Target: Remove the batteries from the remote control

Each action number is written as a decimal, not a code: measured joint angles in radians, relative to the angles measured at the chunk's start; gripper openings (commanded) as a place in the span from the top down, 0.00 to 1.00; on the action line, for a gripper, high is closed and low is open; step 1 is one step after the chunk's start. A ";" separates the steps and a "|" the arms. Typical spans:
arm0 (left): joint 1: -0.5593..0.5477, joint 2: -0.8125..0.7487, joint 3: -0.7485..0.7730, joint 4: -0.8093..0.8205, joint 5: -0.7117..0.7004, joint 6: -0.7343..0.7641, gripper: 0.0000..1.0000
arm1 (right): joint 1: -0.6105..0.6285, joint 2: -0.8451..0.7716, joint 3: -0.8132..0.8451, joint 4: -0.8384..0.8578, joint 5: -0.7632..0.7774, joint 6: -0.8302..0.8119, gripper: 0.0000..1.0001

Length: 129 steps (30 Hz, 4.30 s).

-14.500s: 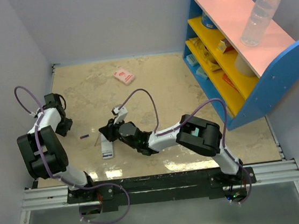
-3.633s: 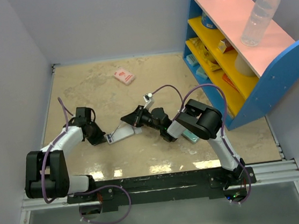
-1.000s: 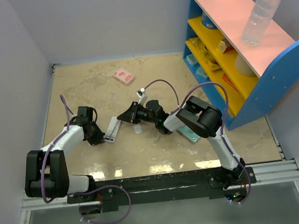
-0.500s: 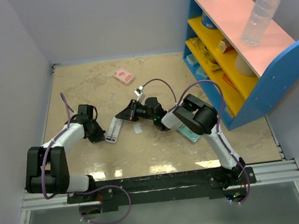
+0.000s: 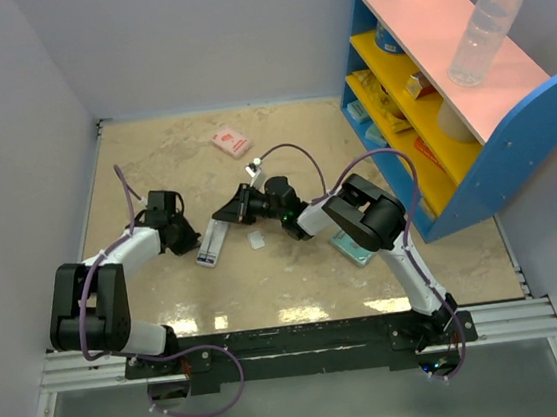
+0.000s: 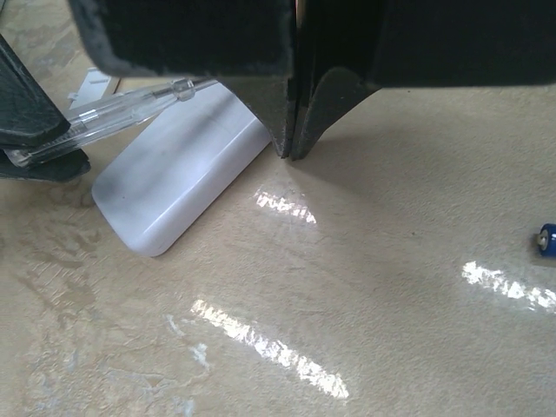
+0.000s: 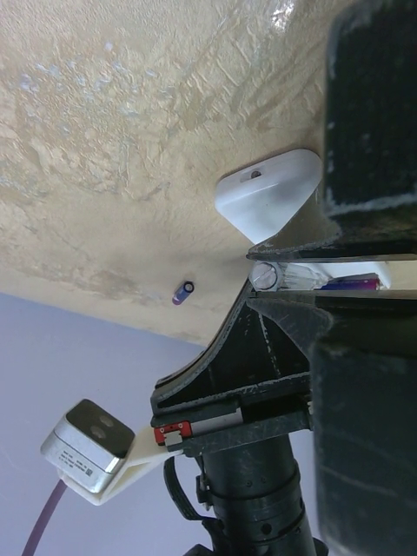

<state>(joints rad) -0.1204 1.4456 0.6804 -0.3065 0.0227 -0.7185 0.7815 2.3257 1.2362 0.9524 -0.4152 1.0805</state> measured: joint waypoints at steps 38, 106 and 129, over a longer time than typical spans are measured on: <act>-0.033 -0.086 -0.013 -0.241 -0.095 -0.004 1.00 | 0.040 -0.097 -0.230 0.177 0.163 -0.002 1.00; 0.031 -0.114 -0.033 -0.325 -0.049 -0.098 1.00 | 0.216 -0.311 -0.274 0.063 0.353 -0.353 1.00; 0.026 -0.114 -0.016 -0.536 -0.256 -0.240 1.00 | 0.233 -0.258 -0.264 0.079 0.382 -0.349 1.00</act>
<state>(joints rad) -0.0940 1.3319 0.6647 -0.8421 -0.2337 -0.9585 1.0145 2.0678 0.9718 1.0313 -0.0330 0.7319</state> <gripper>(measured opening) 0.013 0.104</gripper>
